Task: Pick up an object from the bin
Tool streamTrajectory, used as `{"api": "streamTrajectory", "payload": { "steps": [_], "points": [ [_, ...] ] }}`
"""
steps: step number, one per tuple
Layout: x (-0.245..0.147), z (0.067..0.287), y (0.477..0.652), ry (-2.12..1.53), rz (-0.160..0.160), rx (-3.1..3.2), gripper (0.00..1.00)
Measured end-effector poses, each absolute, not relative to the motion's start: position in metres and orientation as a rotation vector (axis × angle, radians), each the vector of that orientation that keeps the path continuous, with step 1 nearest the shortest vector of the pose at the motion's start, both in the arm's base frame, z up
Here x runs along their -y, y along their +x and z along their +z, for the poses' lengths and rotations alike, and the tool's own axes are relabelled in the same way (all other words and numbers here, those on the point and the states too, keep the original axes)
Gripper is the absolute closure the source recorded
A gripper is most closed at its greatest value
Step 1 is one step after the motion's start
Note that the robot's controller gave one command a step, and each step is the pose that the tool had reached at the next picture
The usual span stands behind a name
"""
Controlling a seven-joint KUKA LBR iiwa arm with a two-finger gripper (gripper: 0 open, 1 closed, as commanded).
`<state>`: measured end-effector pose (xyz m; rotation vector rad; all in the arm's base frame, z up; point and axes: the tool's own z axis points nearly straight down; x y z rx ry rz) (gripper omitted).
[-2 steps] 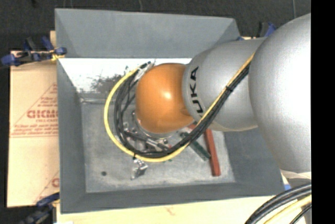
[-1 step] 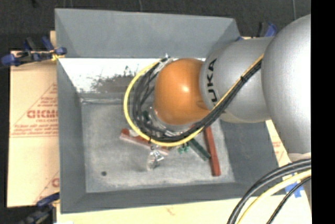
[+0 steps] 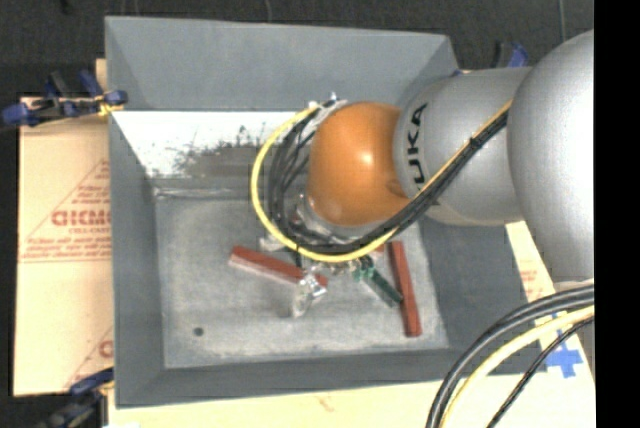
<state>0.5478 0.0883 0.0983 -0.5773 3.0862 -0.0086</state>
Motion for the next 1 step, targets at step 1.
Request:
{"api": "streamTrajectory", "payload": {
  "steps": [1],
  "points": [
    [-0.0808, 0.0784, 0.5976, -0.597, 0.008, -3.097, 1.00]
  ]
}}
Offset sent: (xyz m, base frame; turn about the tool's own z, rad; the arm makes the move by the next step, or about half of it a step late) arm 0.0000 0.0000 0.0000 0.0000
